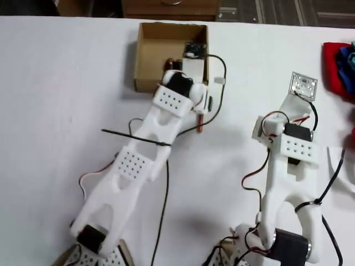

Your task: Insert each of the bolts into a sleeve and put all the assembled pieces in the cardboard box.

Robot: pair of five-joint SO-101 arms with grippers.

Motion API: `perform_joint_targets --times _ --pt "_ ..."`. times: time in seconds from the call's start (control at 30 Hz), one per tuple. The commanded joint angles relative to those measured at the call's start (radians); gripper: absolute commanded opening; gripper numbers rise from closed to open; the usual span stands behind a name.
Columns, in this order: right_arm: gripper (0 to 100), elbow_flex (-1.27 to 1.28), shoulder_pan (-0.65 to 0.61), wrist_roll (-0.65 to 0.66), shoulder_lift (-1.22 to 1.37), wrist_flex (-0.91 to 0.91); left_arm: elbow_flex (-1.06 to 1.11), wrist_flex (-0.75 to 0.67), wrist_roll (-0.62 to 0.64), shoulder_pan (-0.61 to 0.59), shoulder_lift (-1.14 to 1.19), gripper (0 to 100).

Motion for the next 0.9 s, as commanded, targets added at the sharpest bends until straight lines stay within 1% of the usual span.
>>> perform_joint_targets --times 0.0,0.1,0.2,0.37,0.63,0.87 --pt "2.1 0.000 0.007 -0.009 -0.053 -0.016 -0.044 -0.066 -0.003 0.006 -0.011 22" --pt "2.1 0.000 0.007 -0.009 -0.050 -0.018 -0.042 -0.097 -0.058 0.012 -0.009 22" --pt "2.1 0.000 0.007 -0.009 -0.048 -0.018 0.012 -0.123 -0.080 0.014 -0.012 22" --pt "2.1 0.000 0.007 -0.009 -0.048 -0.018 0.090 -0.126 -0.075 0.014 -0.011 22" --pt "2.1 0.002 0.007 -0.009 -0.048 -0.015 0.104 -0.204 -0.075 0.006 -0.011 22" --pt "2.1 0.002 0.007 -0.009 -0.048 -0.015 0.105 -0.198 -0.075 0.008 -0.009 22"
